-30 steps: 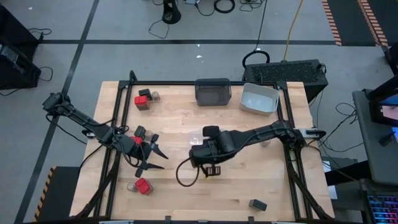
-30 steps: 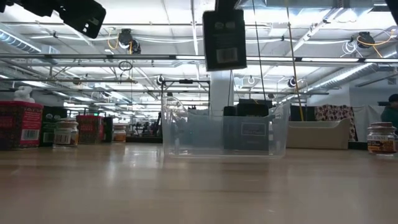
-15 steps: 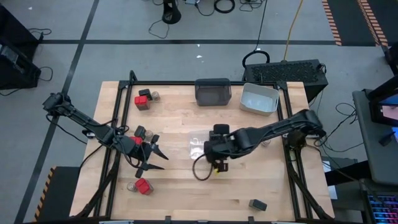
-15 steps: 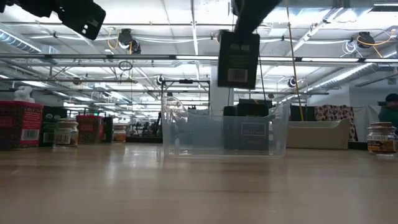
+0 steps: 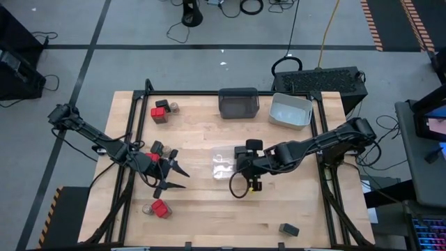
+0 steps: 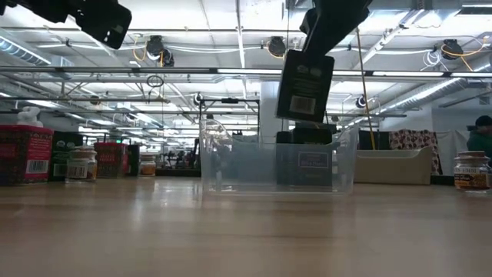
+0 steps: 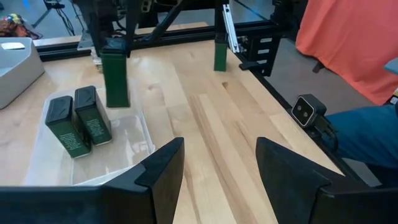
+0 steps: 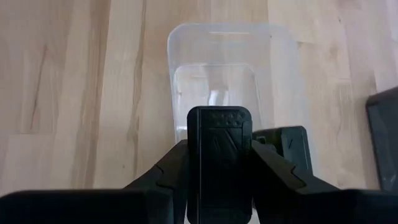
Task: Sort spices by type
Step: Put the black seasoning can into the transparent bin
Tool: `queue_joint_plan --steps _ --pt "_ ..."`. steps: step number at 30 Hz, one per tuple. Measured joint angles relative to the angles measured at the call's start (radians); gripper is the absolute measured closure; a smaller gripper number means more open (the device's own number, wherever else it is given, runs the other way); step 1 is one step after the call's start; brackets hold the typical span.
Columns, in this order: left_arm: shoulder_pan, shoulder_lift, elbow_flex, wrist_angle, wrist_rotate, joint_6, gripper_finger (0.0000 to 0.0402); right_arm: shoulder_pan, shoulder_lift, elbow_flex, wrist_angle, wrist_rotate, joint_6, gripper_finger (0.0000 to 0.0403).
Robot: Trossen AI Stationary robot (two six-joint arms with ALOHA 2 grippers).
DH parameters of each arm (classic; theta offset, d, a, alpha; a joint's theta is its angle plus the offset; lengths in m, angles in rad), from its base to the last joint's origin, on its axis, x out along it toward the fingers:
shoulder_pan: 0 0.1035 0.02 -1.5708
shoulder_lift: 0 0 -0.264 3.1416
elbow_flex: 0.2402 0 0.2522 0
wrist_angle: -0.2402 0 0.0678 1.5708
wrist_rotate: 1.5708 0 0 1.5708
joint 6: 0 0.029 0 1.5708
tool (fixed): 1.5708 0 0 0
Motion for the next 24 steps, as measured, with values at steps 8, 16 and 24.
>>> queue_joint_plan --steps 8,16,24 --pt "0.000 0.000 0.000 -0.004 -0.005 0.014 0.0196 -0.014 0.000 0.000 0.009 0.000 -0.016 0.0286" --pt "0.000 0.000 0.000 -0.028 -0.006 0.014 0.0196 -0.020 0.000 0.000 0.015 -0.002 -0.028 0.0286" --pt "0.000 0.000 0.000 -0.029 -0.006 0.022 0.0196 -0.020 0.010 0.001 0.020 -0.027 -0.034 0.0286"
